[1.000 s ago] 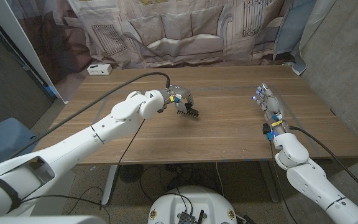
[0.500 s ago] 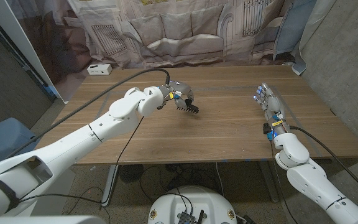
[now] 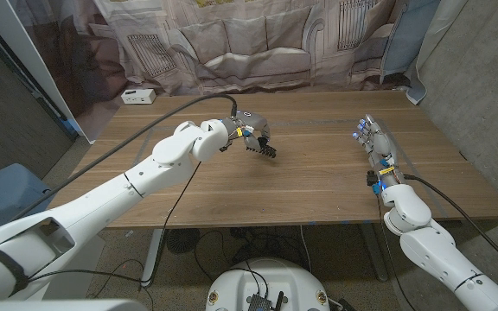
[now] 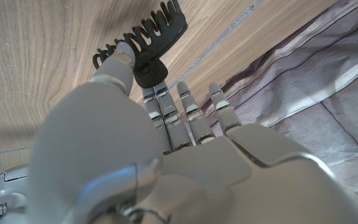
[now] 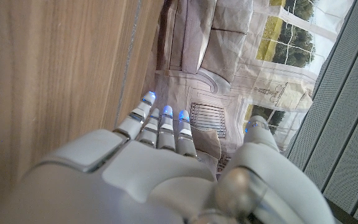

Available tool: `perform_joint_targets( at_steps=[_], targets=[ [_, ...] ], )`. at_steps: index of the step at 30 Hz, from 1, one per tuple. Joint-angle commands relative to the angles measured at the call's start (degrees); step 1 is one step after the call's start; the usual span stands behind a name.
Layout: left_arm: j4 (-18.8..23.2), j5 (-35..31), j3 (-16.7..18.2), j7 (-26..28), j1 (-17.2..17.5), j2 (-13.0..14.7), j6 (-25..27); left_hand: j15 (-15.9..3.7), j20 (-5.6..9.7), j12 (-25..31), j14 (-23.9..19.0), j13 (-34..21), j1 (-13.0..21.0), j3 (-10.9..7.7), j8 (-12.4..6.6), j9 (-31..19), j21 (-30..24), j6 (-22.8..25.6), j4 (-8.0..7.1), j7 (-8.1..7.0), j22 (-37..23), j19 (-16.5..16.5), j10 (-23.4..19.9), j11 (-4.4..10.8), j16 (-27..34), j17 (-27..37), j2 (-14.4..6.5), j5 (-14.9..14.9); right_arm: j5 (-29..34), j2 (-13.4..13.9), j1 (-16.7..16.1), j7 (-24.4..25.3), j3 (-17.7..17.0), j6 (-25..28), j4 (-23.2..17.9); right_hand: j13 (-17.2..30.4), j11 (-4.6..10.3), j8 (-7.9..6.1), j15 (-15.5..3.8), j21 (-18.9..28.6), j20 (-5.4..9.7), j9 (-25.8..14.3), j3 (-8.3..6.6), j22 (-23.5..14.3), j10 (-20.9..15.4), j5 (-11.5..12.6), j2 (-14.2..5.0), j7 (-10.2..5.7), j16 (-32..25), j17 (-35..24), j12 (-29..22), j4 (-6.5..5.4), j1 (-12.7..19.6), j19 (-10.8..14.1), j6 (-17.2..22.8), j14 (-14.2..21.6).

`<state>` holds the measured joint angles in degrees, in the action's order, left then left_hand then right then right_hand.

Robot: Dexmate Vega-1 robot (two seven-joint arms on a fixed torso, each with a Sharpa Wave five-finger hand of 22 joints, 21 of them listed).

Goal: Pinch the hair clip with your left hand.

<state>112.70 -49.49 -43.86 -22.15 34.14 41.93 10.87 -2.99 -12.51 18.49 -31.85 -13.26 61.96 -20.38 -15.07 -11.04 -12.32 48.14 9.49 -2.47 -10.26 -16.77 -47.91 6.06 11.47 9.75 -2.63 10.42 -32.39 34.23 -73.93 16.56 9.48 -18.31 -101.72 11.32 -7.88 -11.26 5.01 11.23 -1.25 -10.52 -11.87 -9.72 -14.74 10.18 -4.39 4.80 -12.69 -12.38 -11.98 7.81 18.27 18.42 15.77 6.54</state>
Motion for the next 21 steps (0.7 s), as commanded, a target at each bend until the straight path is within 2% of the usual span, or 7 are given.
perform_joint_targets(
  at_steps=[1, 13, 17, 21],
  targets=[
    [-1.2, 0.8, 0.0, 0.9, -0.2, -0.8, -0.5, -3.02, 0.09, 1.1, -1.1, -1.1, 1.5, 0.33, -0.73, -0.6, -0.1, 4.6, -0.28, -0.21, -0.1, -0.9, -5.4, 3.27, 0.4, 0.1, -2.4, 0.3, -0.3, -0.1, 0.4, -0.1, 0.0, 0.4, 0.4, 0.2, -0.04, 0.03, -0.01, -0.1, -0.25, -0.2, -0.03, -0.2, -0.5, 0.0, -0.05, 0.16, 0.0, -0.3, -0.1, -0.02, 0.6, 0.1, 0.4, 0.3],
    [-2.0, 1.3, -0.4, 1.5, -0.5, -1.3, -0.5, -4.39, 0.10, 3.7, -6.0, -4.9, 3.4, 1.01, -2.34, -1.2, 0.3, 9.7, -0.01, -1.34, 0.0, -1.8, -10.6, 4.69, 1.6, 0.4, -3.3, 0.6, -0.4, -0.3, 1.0, -0.1, 0.3, 0.4, 1.1, 0.2, 0.10, 0.01, -0.04, -0.1, -0.31, -0.2, 0.02, -0.2, -0.5, 0.0, -0.02, 0.18, 0.0, -0.3, 0.0, -0.05, 0.5, 0.0, 0.5, 0.4],
    [-2.2, 1.3, -0.5, 1.8, -0.7, -1.3, -0.6, -4.80, 0.12, 4.9, -8.7, -6.6, 3.8, 1.02, -3.53, -1.7, 0.4, 11.8, -0.10, -1.08, 0.0, -2.3, -12.7, 5.39, 2.2, 0.4, -3.4, 0.6, -0.4, -0.4, 1.1, 0.0, 0.4, 0.3, 1.2, 0.2, 0.01, 0.02, -0.07, -0.1, -0.38, -0.2, 0.03, -0.2, -0.5, 0.0, -0.02, 0.23, 0.0, -0.3, 0.0, -0.06, 0.5, 0.0, 0.5, 0.4],
    [-2.3, 1.3, -0.6, 2.2, -0.8, -1.3, -0.9, -5.09, 0.12, 5.5, -10.3, -7.4, 4.0, 1.00, -3.87, -2.0, 0.4, 12.1, -0.16, -1.10, 0.0, -2.4, -13.5, 5.30, 2.7, 0.6, -3.7, 0.6, -0.4, -0.5, 1.2, 0.0, 0.4, 0.3, 1.3, 0.2, 0.09, 0.04, -0.06, -0.1, -0.42, -0.2, 0.03, -0.2, -0.5, 0.0, -0.03, 0.15, 0.1, -0.3, 0.0, -0.05, 0.5, 0.0, 0.4, 0.4]
  ],
)
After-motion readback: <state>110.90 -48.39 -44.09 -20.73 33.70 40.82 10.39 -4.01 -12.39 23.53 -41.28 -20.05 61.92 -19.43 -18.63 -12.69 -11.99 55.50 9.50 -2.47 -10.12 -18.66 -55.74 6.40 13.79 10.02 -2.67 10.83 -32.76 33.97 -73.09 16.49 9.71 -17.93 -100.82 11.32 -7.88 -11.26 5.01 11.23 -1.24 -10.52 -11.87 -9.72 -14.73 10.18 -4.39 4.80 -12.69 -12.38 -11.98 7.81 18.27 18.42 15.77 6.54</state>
